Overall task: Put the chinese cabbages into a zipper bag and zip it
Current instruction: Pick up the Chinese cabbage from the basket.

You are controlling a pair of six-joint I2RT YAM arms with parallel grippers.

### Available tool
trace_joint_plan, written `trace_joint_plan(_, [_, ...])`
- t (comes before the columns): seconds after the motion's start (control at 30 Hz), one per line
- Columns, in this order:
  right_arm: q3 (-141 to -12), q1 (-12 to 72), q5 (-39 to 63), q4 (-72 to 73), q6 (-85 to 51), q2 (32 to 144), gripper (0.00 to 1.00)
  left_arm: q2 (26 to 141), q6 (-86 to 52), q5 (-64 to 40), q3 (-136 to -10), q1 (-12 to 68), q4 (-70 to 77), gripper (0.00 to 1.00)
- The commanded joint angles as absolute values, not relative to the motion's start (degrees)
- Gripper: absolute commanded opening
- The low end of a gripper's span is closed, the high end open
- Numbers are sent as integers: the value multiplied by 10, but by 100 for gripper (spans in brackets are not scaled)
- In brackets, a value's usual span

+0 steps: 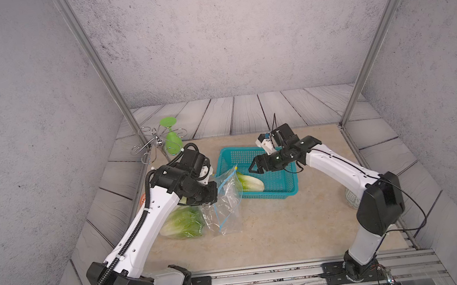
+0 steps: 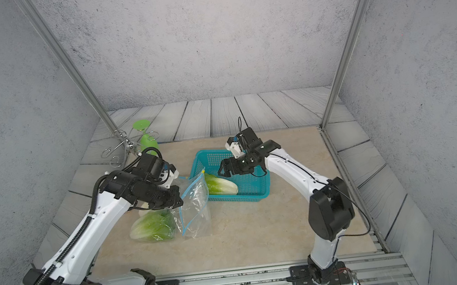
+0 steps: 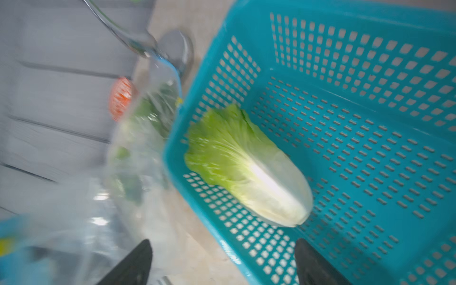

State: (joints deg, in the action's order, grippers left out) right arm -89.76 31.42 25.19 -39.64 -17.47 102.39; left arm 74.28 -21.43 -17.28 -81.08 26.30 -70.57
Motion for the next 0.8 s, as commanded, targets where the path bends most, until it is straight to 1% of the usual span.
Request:
trace_joint_plan(0.0, [-923,320,201,-441,-99,1079,99,740,-197,-176,-829,252,-723,0])
trace_joint_plan(0.2, [-975,345,200,-475,-35,1175,99,750,-190,-191,-829,243,-710,0])
trace_joint_plan(0.4, [-1030,349,217,-472,-25,1263,99,759,-183,-196,-834,240,-710,0])
trace_joint_plan(0.53, [-1050,348,186,-470,-27,1306,99,755,-181,-193,-831,238,-711,0])
trace_joint_plan(0.57, [-1050,348,182,-468,-29,1308,96,754,-182,-194,-828,238,-710,0])
trace_joint_plan(0.63, [-1045,346,178,-459,-37,1295,86,751,-185,-195,-822,238,-706,0])
trace_joint_plan(0.77, [-1012,340,190,-414,-65,1222,67,750,-191,-205,-808,238,-688,0])
